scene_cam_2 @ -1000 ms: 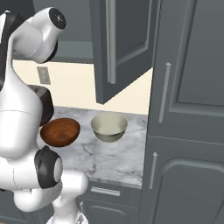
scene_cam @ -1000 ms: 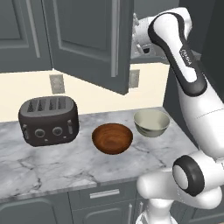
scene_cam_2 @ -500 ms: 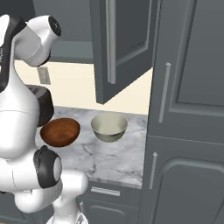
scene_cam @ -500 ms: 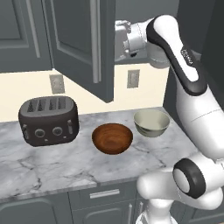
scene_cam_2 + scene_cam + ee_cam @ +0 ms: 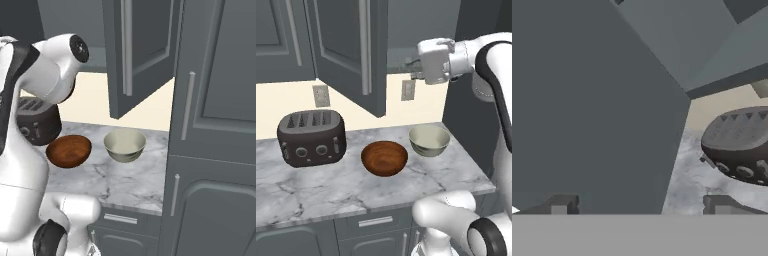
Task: Open the cabinet. Pick the bowls from the counter and place them in the cabinet. Then close the cabinet.
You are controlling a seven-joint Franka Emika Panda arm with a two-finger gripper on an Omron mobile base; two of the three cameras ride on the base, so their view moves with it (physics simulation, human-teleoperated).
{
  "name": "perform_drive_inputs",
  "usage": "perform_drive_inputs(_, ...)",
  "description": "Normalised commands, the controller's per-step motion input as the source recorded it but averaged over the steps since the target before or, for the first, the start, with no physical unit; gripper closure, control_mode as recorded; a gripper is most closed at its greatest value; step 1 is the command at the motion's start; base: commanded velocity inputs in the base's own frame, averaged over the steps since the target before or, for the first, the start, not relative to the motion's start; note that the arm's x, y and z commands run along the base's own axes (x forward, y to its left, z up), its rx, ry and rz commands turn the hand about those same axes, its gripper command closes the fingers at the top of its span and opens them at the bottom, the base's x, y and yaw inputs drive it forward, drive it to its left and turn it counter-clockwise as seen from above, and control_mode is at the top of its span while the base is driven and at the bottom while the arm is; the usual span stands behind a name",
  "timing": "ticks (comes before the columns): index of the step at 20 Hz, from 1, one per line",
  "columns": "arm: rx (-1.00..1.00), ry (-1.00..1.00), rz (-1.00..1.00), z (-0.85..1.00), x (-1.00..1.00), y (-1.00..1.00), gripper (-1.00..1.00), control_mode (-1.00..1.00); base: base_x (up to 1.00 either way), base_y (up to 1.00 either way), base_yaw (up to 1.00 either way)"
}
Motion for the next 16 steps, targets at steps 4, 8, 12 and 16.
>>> perform_drive_inputs(4, 0.00, 0.00, -0.39, -0.52, -1.00, -0.72, -1.00, -1.00, 0.00, 0.00, 0.00)
perform_drive_inputs(8, 0.00, 0.00, -0.32, -0.90, -1.00, -0.71, -1.00, -1.00, 0.00, 0.00, 0.00)
perform_drive_inputs(12, -0.05, 0.01, -0.27, -0.96, -0.90, -0.67, -1.00, -1.00, 0.00, 0.00, 0.00)
perform_drive_inputs(16, -0.01, 0.24, -0.38, -0.86, -0.53, -0.44, -1.00, -1.00, 0.00, 0.00, 0.00)
